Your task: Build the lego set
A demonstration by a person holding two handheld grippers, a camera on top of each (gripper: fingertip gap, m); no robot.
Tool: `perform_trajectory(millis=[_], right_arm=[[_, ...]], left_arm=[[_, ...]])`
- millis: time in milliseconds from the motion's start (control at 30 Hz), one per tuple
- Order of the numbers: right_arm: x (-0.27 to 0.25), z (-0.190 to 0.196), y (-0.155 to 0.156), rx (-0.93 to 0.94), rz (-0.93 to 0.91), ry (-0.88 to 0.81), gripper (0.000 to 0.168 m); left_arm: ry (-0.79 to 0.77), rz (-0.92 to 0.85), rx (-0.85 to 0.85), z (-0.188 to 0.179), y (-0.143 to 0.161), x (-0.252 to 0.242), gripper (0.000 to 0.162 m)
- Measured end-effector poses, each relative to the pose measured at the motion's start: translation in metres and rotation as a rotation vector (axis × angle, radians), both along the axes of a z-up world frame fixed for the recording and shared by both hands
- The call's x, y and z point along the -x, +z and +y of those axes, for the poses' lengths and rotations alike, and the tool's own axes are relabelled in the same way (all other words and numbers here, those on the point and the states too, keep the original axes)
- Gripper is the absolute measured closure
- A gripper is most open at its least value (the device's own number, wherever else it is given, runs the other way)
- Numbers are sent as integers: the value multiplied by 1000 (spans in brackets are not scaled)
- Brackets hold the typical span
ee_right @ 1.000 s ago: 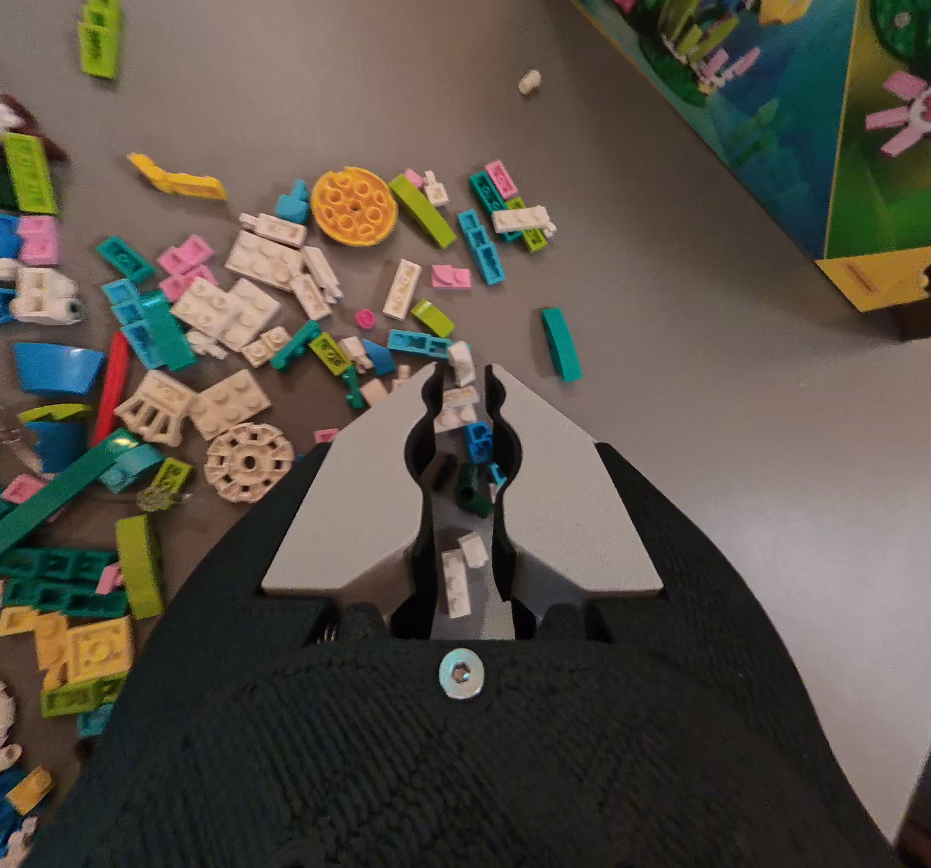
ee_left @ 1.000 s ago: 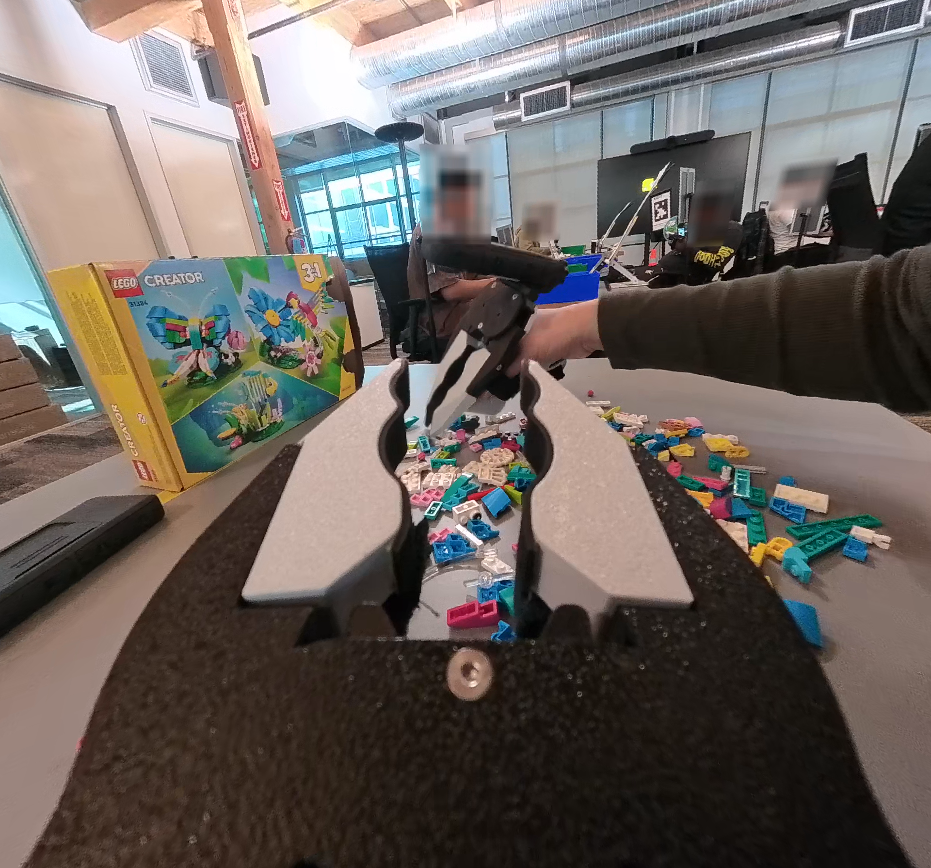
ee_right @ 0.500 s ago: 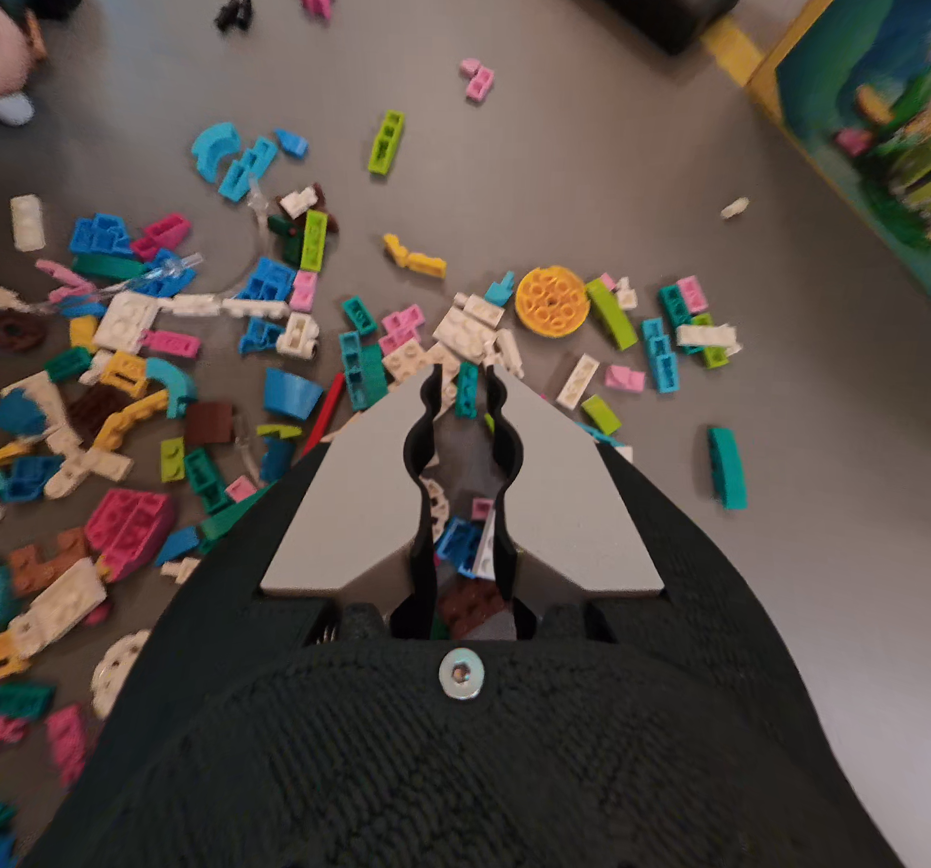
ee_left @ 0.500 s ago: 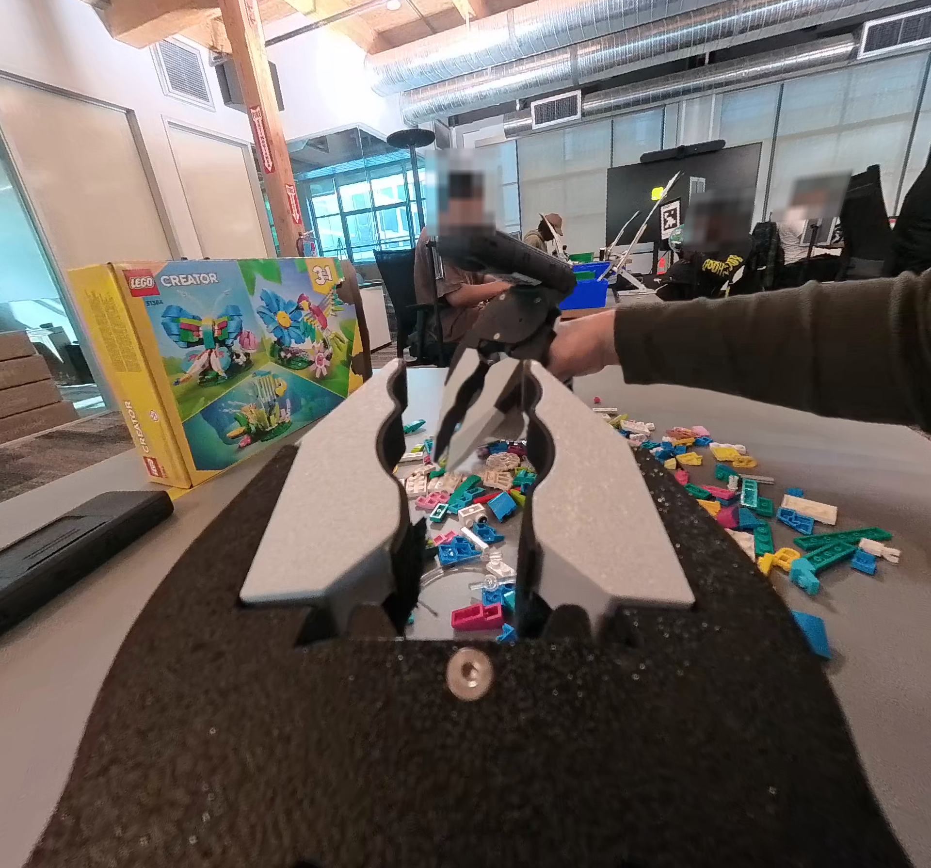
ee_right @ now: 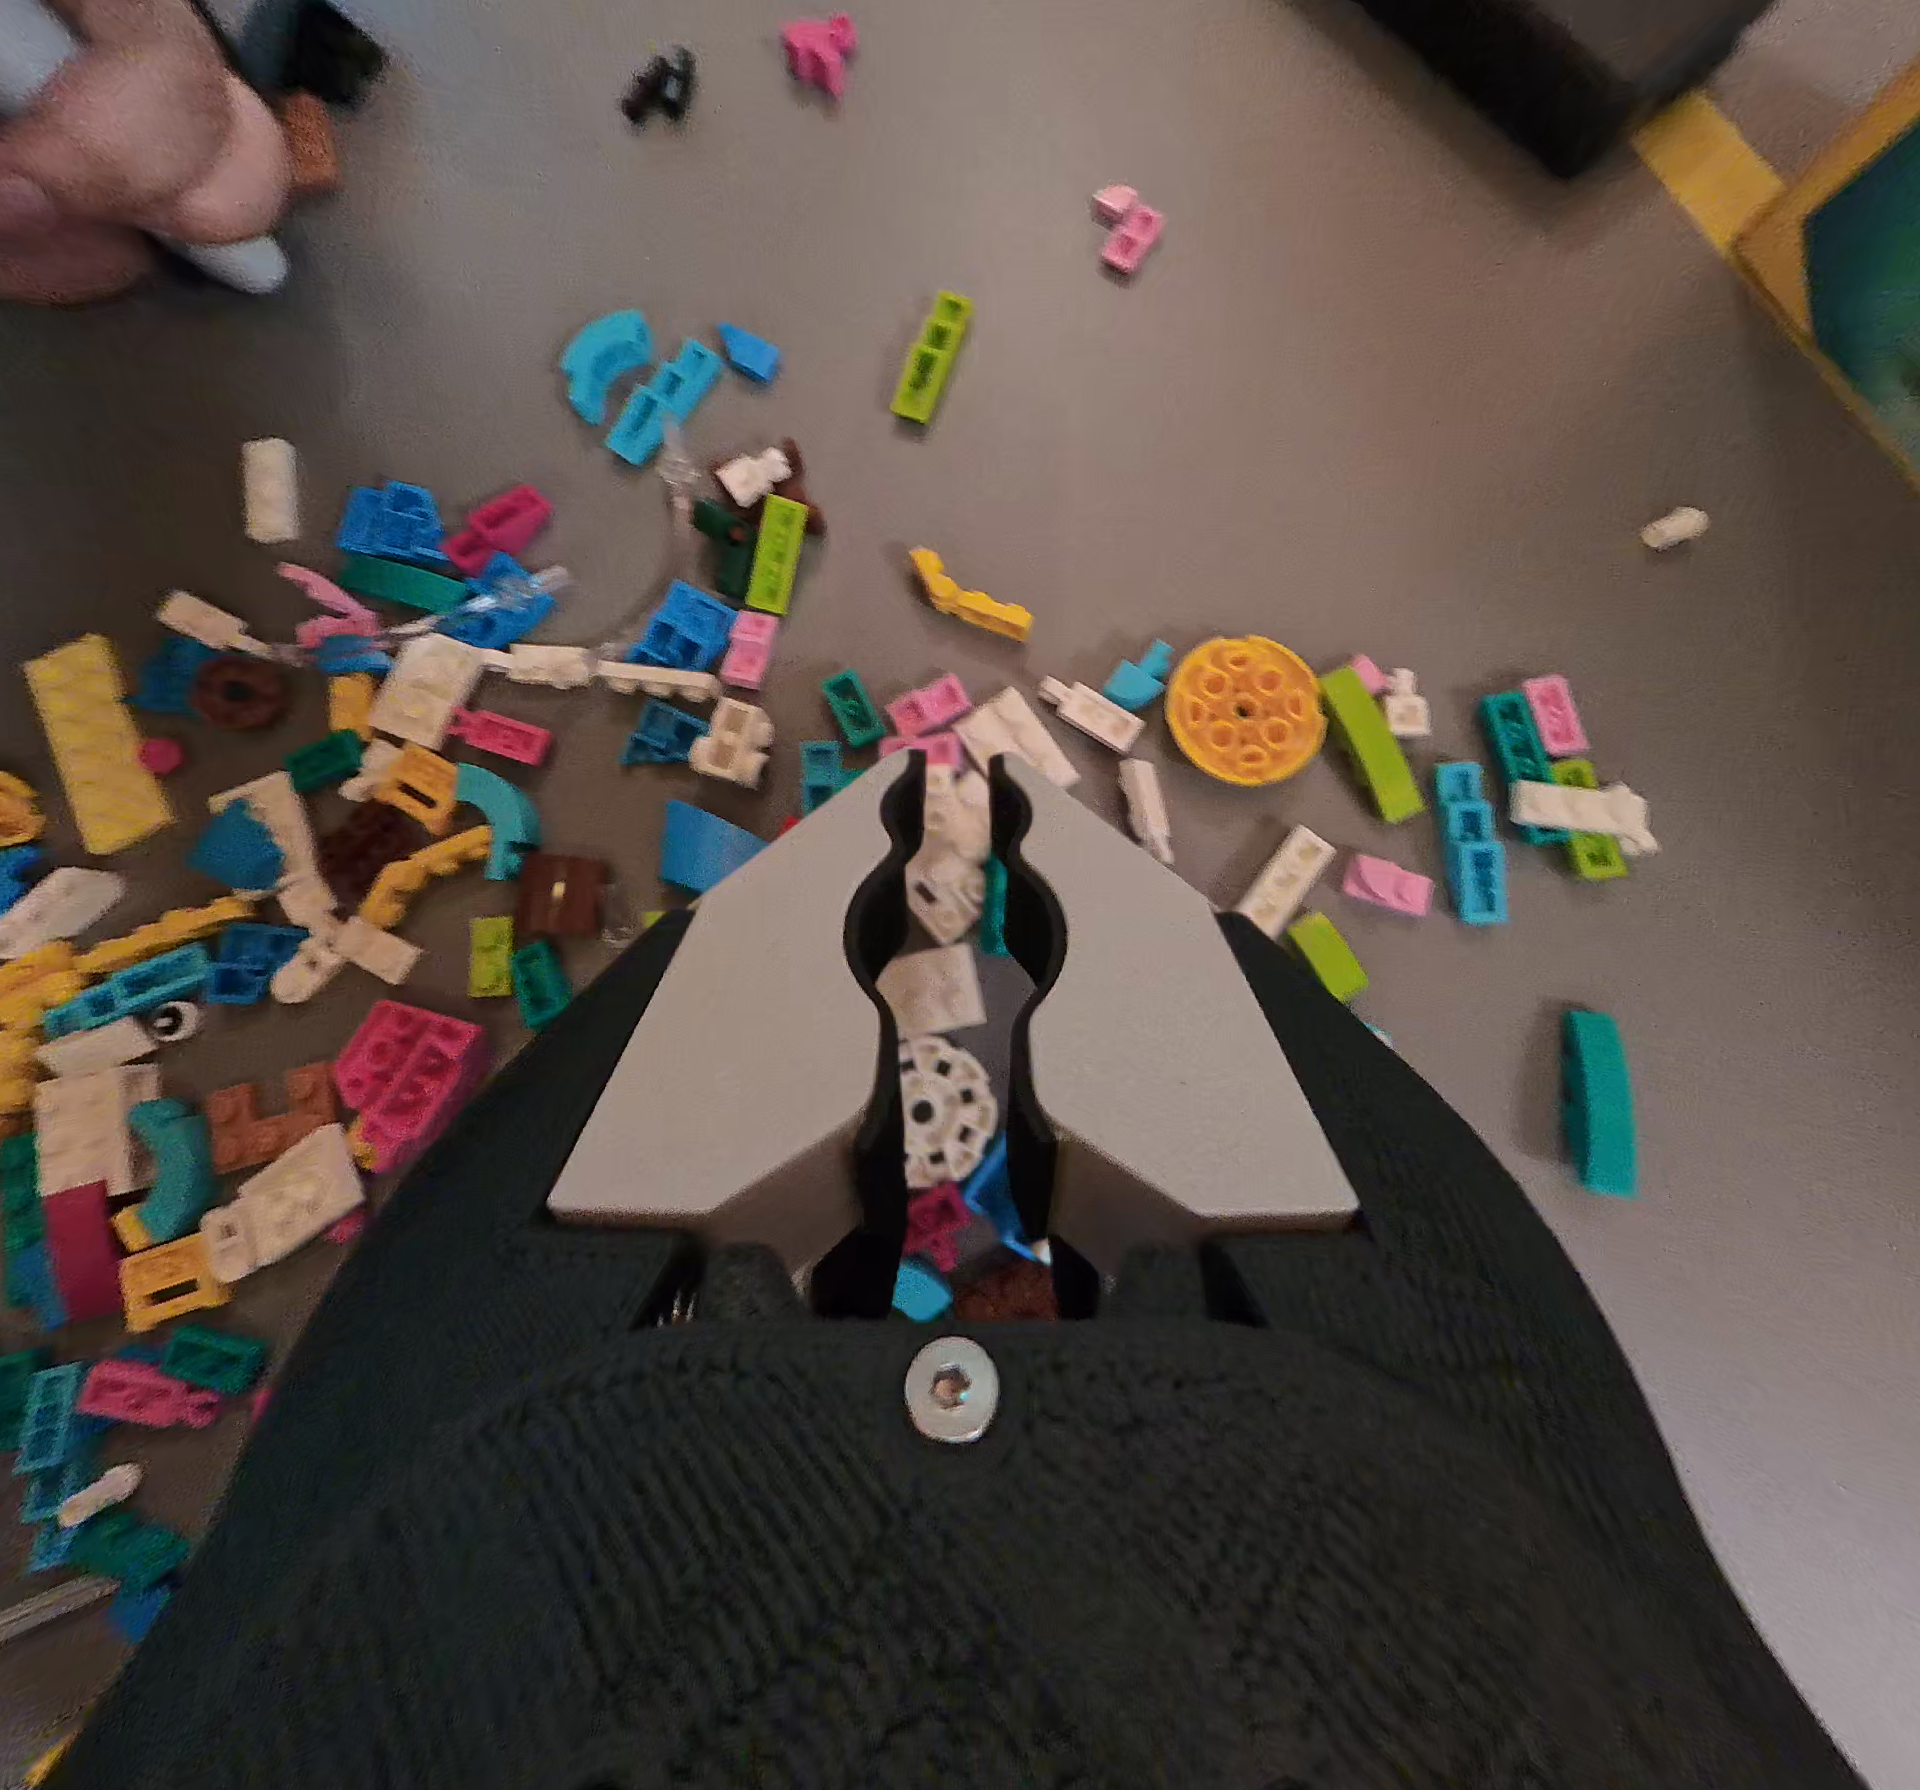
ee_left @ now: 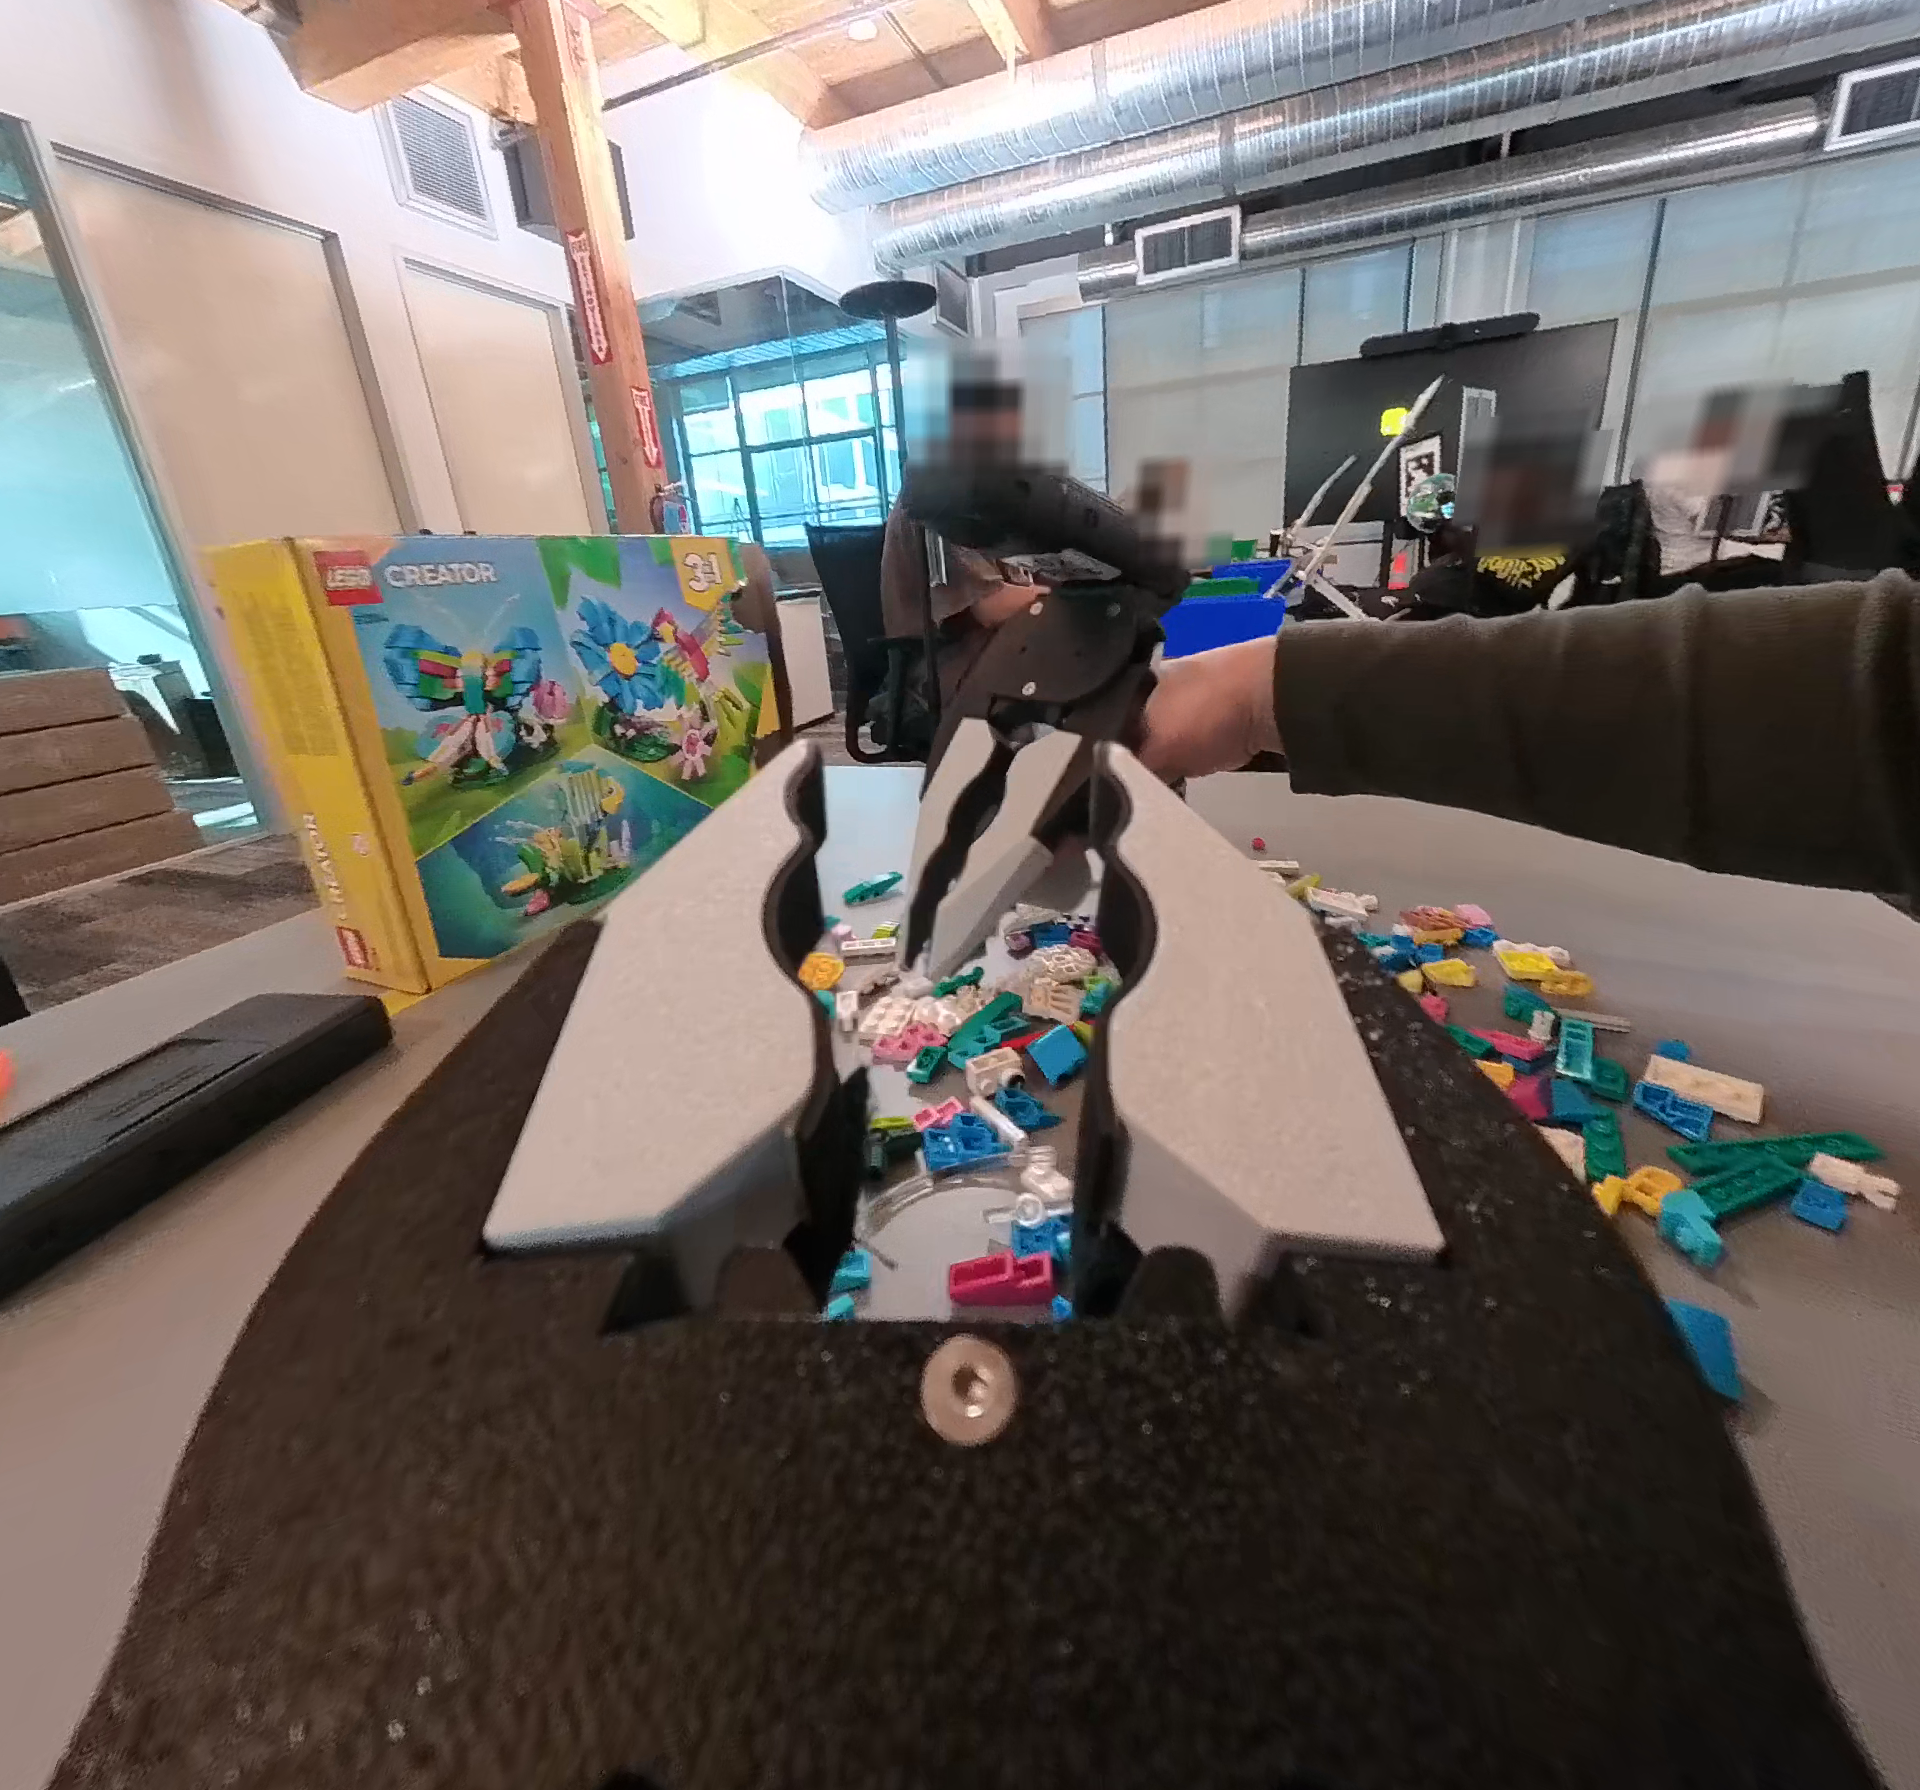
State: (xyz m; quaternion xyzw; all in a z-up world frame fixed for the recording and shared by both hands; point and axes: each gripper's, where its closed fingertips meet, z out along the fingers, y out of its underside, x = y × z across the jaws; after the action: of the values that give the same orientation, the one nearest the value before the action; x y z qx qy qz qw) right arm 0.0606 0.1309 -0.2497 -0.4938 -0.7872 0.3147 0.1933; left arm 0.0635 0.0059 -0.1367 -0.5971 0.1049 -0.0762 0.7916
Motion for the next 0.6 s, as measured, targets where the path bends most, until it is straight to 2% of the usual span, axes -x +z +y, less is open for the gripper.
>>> perform_trajectory(millis=[100, 200, 333, 467, 600], right_arm=[[0, -16, -4, 16, -27, 65, 164], [8, -11, -14, -84, -29, 37, 160], [22, -36, 2, -32, 101, 66, 160], [21, -65, -3, 5, 90, 144, 157], [31, -57, -14, -103, 104, 69, 160]], left_arm=[[112, 22, -112, -13, 17, 15, 120], [165, 54, -138, -16, 20, 18, 120], [208, -35, -121, -15, 19, 36, 119], [218, -135, -106, -15, 17, 52, 119], [253, -174, -132, -18, 21, 61, 105]])
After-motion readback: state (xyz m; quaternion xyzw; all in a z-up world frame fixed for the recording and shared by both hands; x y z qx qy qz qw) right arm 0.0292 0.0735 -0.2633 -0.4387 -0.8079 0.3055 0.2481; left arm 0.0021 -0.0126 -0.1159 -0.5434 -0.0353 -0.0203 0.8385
